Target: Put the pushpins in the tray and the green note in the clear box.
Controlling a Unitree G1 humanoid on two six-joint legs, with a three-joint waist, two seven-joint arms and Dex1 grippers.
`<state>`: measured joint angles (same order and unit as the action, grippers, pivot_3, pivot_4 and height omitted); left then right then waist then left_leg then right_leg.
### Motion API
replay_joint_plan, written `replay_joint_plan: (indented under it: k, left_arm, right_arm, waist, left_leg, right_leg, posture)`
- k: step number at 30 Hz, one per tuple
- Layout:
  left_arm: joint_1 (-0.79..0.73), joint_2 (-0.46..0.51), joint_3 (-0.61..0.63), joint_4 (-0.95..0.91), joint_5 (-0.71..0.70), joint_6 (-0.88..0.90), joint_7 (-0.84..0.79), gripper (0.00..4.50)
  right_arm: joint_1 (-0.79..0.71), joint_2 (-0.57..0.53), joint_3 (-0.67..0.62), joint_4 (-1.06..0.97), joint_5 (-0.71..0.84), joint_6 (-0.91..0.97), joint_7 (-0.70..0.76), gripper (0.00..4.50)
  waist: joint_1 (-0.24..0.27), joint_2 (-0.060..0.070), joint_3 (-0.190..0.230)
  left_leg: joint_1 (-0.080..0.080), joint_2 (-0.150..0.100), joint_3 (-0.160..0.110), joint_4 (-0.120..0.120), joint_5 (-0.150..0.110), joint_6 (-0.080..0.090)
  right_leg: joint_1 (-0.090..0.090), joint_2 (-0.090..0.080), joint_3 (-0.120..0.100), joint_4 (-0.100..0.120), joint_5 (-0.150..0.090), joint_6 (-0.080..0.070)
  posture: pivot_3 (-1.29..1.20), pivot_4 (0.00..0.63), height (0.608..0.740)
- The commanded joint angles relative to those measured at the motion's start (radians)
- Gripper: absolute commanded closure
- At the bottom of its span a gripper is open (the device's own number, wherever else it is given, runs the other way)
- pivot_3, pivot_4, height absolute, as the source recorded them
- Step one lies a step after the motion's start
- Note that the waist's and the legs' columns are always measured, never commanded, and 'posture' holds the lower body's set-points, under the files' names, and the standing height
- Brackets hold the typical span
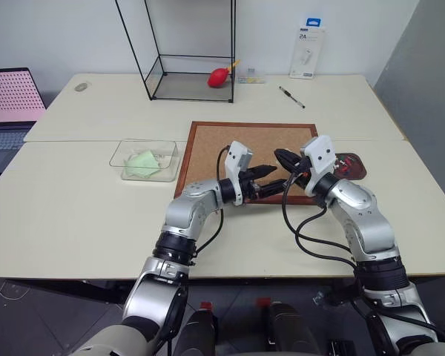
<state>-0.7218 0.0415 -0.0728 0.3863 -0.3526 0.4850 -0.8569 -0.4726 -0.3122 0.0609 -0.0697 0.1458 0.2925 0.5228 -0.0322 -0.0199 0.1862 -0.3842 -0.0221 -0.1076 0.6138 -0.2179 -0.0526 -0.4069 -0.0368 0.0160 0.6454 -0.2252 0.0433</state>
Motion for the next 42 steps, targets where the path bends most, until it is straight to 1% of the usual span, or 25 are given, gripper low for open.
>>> replay_joint_plan:
  k: [1,10,18,19,20,29,31,32,33,36,37,42]
  left_arm:
    - [-0.058,-0.034,0.033,0.066,-0.009,-0.042,0.043,0.54]
    - [-0.131,-0.072,0.068,0.191,-0.017,-0.065,0.066,0.54]
    - [-0.157,-0.105,0.085,0.228,-0.019,-0.072,0.074,0.54]
    - [-0.158,-0.11,0.091,0.227,-0.023,-0.07,0.078,0.89]
    - [-0.159,-0.113,0.094,0.225,-0.025,-0.069,0.08,0.94]
    - [-0.162,-0.137,0.146,0.196,-0.06,-0.045,0.105,2.78]
    - [-0.159,-0.135,0.145,0.191,-0.062,-0.043,0.105,3.24]
    - [-0.157,-0.133,0.144,0.189,-0.062,-0.042,0.105,3.54]
    - [-0.153,-0.13,0.141,0.185,-0.062,-0.041,0.103,3.67]
    - [-0.141,-0.123,0.132,0.176,-0.056,-0.038,0.098,4.26]
    - [-0.138,-0.12,0.129,0.174,-0.053,-0.038,0.097,4.42]
    - [-0.127,-0.109,0.118,0.168,-0.041,-0.041,0.113,4.42]
  right_arm:
    - [-0.007,0.001,-0.007,-0.059,0.018,0.003,0.002,4.5]
    - [-0.007,0.005,0.0,-0.063,0.013,0.011,0.002,4.5]
    - [-0.007,0.004,0.001,-0.063,0.01,0.012,0.004,4.5]
    - [-0.007,0.003,0.002,-0.063,0.01,0.012,0.003,4.5]
    - [-0.006,0.004,0.002,-0.063,0.009,0.012,0.003,4.5]
    - [-0.007,0.006,0.002,-0.056,0.01,0.01,0.005,4.5]
    - [-0.007,0.007,0.003,-0.054,0.01,0.009,0.005,4.5]
    - [-0.008,0.008,0.003,-0.054,0.01,0.009,0.005,4.5]
    - [-0.009,0.008,0.003,-0.053,0.01,0.009,0.005,4.5]
    - [-0.011,0.009,0.001,-0.051,0.011,0.008,0.004,4.5]
    - [-0.011,0.009,0.001,-0.05,0.011,0.008,0.004,4.5]
    - [-0.018,0.016,-0.008,-0.049,0.02,0.014,-0.003,4.5]
  waist:
    - [0.0,0.0,0.0]
    - [-0.001,0.0,0.0]
    - [-0.001,0.0,0.0]
    - [-0.001,0.0,0.0]
    - [-0.001,0.0,0.0]
    - [-0.001,0.0,0.0]
    - [-0.001,0.0,0.0]
    - [-0.001,0.0,0.0]
    - [-0.001,0.0,0.0]
    - [-0.001,0.0,0.0]
    - [-0.001,0.0,0.0]
    - [-0.001,0.0,0.0]
  left_leg:
    - [0.0,0.0,0.0,0.0,0.0,0.0]
    - [0.0,0.0,0.0,0.0,0.0,0.0]
    - [0.0,0.0,0.0,0.0,0.0,0.0]
    - [0.0,0.0,0.0,0.0,0.0,0.0]
    - [0.0,0.0,0.0,0.0,0.0,0.0]
    - [0.0,0.0,0.0,0.0,0.0,0.0]
    - [0.0,0.0,0.0,0.0,0.0,0.0]
    - [0.0,0.0,0.0,0.0,0.0,0.0]
    - [0.0,0.0,0.0,0.0,0.0,0.0]
    - [0.0,0.0,0.0,0.0,0.0,0.0]
    - [0.0,0.0,0.0,0.0,0.0,0.0]
    - [0.0,0.0,0.0,0.0,0.0,0.0]
  right_leg:
    - [0.0,0.0,0.0,0.0,0.0,0.0]
    - [0.0,0.0,0.0,0.0,0.0,0.0]
    - [0.0,0.0,0.0,0.0,0.0,0.0]
    - [0.0,0.0,0.0,0.0,0.0,0.0]
    - [0.0,0.0,0.0,0.0,0.0,0.0]
    - [0.0,0.0,0.0,0.0,0.0,0.0]
    - [0.0,0.0,0.0,0.0,0.0,0.0]
    - [0.0,0.0,0.0,0.0,0.0,0.0]
    - [0.0,0.0,0.0,0.0,0.0,0.0]
    - [0.0,0.0,0.0,0.0,0.0,0.0]
    - [0.0,0.0,0.0,0.0,0.0,0.0]
    - [0.0,0.0,0.0,0.0,0.0,0.0]
  posture:
    - [0.0,0.15,0.74]
    - [0.0,0.15,0.74]
    - [0.0,0.15,0.74]
    - [0.0,0.15,0.74]
    - [0.0,0.15,0.74]
    - [0.0,0.15,0.74]
    - [0.0,0.15,0.74]
    - [0.0,0.15,0.74]
    - [0.0,0.15,0.74]
    - [0.0,0.15,0.74]
    - [0.0,0.15,0.74]
    - [0.0,0.15,0.74]
